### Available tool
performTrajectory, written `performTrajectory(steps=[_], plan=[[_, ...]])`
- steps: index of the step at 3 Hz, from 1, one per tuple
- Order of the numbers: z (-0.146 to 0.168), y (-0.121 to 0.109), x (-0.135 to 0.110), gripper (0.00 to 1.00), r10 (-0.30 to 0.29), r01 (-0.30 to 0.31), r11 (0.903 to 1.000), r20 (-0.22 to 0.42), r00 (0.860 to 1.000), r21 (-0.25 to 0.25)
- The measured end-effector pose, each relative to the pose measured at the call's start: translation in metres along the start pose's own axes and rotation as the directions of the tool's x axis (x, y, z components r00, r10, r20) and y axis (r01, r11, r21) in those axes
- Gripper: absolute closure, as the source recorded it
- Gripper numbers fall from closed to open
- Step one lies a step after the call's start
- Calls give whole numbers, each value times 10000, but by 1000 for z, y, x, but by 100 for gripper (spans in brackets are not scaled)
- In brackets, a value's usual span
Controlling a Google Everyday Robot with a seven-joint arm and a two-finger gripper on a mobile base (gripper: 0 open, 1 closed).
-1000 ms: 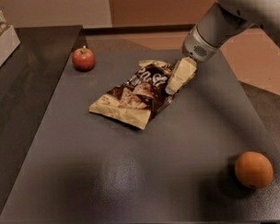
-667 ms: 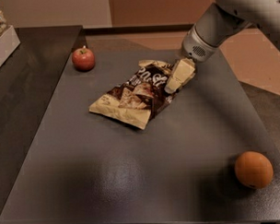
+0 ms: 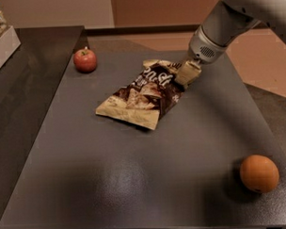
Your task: Move brown chip bag near orange
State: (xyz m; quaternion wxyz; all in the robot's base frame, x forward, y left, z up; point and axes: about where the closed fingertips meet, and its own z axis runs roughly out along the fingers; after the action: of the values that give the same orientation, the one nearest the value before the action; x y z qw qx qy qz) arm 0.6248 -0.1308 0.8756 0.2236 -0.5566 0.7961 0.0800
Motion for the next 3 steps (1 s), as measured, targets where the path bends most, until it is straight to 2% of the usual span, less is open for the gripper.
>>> performTrajectory(steps=[1,2,3], plan=[[-20,3,6,87,0,1,9997,-25,10000,248],[-50,7,21,100,91,-76,9985,-271,9996,537],[-79,14,45,100,452,-396,9958,-674,9967,826]])
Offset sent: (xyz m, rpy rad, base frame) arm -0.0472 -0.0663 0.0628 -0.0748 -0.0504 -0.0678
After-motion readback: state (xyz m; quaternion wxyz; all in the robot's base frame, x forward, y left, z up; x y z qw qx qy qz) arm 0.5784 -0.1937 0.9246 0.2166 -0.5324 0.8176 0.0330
